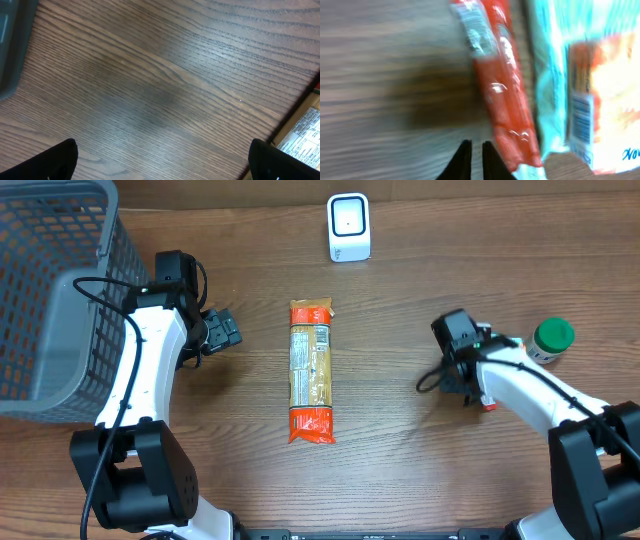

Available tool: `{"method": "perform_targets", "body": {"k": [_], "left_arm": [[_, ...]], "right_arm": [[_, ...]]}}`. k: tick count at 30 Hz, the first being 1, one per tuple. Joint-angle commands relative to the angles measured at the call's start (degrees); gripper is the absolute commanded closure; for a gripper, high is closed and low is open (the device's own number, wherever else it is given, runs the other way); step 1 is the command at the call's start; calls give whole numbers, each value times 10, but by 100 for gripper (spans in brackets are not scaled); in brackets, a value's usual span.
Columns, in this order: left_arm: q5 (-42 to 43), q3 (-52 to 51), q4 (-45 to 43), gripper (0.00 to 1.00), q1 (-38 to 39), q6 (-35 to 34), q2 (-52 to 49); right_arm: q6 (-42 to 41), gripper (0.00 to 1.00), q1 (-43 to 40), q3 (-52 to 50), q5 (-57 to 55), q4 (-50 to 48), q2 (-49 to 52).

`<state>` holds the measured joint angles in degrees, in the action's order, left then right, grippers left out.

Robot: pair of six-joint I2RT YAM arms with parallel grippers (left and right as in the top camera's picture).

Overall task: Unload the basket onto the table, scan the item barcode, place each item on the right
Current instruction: 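Release the red strip and move the right gripper left to the spaghetti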

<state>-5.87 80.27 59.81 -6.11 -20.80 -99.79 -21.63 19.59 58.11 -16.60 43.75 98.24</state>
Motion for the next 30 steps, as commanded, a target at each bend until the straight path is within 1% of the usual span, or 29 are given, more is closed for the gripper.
{"method": "perform_targets", "body": {"k": [1, 2, 3, 4, 5, 6, 8, 10, 16, 18, 19, 20, 26, 30], "left_arm": [[-5, 5, -1, 0, 1, 7, 1], [-5, 4, -1, 0, 1, 7, 1], [-5, 4, -1, 0, 1, 7, 1], [-5, 4, -1, 0, 1, 7, 1], [-5, 4, -1, 0, 1, 7, 1], [-5, 5, -1, 0, 1, 7, 1], [-5, 4, -1, 0, 1, 7, 1], [-5, 4, -1, 0, 1, 7, 1], [-5, 4, -1, 0, 1, 7, 1], [-5, 5, -1, 0, 1, 7, 1], [-5, 4, -1, 0, 1, 7, 1], [-5, 4, -1, 0, 1, 7, 1], [-5, 4, -1, 0, 1, 7, 1], [-5, 4, -1, 0, 1, 7, 1]], "right_arm": [[41, 82, 10, 85, 147, 14, -21], [41, 79, 12, 101, 188, 14, -21], [40, 71, 16, 116, 234, 12, -21], [36, 57, 21, 130, 283, 6, -21], [24, 46, 27, 140, 324, -7, -21], [2, 43, 35, 143, 352, -23, -21], [-48, 39, 53, 143, 373, -55, -20], [-80, 36, 77, 143, 357, -69, -15], [-86, 18, 168, 143, 261, -74, 20], [-86, 14, 198, 143, 247, -73, 38], [-87, 9, 210, 143, 248, -73, 47], [-92, 7, 222, 143, 247, -74, 56], [-141, 6, 281, 143, 236, -95, 99], [-146, 4, 321, 143, 168, -112, 120]]}}
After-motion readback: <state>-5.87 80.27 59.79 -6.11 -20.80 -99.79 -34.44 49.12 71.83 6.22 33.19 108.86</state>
